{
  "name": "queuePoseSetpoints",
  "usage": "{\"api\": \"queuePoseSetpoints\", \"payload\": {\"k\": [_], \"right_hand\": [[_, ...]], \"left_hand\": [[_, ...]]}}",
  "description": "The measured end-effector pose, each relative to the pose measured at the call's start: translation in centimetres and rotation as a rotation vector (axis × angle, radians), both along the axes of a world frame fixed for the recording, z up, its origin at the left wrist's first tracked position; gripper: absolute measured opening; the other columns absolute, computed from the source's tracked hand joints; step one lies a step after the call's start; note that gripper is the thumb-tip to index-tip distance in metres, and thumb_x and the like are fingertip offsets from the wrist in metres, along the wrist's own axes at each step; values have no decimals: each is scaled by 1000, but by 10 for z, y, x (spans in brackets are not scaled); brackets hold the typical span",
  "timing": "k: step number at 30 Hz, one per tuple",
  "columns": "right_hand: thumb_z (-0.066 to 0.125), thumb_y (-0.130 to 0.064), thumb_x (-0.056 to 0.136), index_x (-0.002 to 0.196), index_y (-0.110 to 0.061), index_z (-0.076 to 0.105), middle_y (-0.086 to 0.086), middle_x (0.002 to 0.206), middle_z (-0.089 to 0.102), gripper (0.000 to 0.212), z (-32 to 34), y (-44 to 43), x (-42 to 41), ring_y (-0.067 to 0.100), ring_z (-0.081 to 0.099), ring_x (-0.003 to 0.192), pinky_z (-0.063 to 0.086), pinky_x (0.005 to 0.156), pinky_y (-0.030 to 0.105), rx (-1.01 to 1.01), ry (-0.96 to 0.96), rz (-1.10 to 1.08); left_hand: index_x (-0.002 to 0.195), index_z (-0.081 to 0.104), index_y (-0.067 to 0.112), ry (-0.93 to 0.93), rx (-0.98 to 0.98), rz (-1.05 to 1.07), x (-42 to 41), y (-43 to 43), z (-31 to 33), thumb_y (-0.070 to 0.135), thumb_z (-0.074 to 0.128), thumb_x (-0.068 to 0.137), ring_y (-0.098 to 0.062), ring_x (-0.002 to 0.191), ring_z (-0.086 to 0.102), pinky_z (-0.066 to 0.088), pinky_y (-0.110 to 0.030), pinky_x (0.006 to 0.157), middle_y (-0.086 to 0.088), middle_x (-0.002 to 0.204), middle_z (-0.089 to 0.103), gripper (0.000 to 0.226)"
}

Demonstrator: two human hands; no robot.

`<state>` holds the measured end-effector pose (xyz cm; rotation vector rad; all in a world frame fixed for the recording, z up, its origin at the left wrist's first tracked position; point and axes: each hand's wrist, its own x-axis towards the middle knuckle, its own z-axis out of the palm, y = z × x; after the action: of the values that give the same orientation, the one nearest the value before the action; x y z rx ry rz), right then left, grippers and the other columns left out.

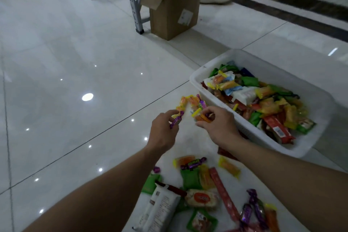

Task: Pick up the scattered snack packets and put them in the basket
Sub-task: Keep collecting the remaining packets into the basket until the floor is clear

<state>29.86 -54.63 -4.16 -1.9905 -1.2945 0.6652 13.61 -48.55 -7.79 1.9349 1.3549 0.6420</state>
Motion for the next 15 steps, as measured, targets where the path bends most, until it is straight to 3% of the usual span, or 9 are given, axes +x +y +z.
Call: {"api": "queuePoseSetpoints", "payload": {"k": [2, 4, 8, 12, 15], "right_hand": [[78, -22, 79, 88, -17, 63, -7, 81, 58, 18, 19, -7, 11, 5, 53, 71, 40, 58, 18, 47, -10, -35], [78, -22, 79, 92, -16, 64, -5, 86, 59, 20, 34, -15, 25, 12, 56, 78, 42, 65, 23, 82, -23, -99], [79, -23, 78, 95, -18, 65, -6, 92, 59, 22, 54, -34, 57, 12, 55, 87, 42, 74, 25, 109, -35, -231], [79, -21, 78, 92, -18, 63, -5, 93, 58, 22, 66, -53, 94, 12, 54, 85, 41, 72, 25, 120, -30, -336], [79, -20, 78, 95, -16, 65, -5, 91, 59, 22, 74, -59, 121, 12, 54, 83, 39, 70, 22, 120, -34, -377]], "left_hand": [[118, 64, 25, -5, 35, -34, 13, -3, 16, 8, 61, 86, -16, 80, 59, 47, -18, 69, -2, 96, 60, 37], [116, 66, 25, -10, 70, -71, 28, -9, 30, 9, 62, 86, -18, 81, 58, 45, -23, 72, -3, 95, 59, 34], [114, 67, 26, -41, 148, -136, 60, -20, 55, 9, 63, 86, -12, 78, 53, 38, -10, 67, 3, 90, 56, 33], [117, 65, 26, -67, 110, -153, 103, -32, 72, 10, 62, 88, -16, 85, 57, 52, -33, 77, 2, 97, 57, 33], [119, 64, 25, -127, 53, -140, 133, -41, 78, 12, 62, 89, -17, 88, 59, 55, -38, 77, 4, 96, 58, 33]]}}
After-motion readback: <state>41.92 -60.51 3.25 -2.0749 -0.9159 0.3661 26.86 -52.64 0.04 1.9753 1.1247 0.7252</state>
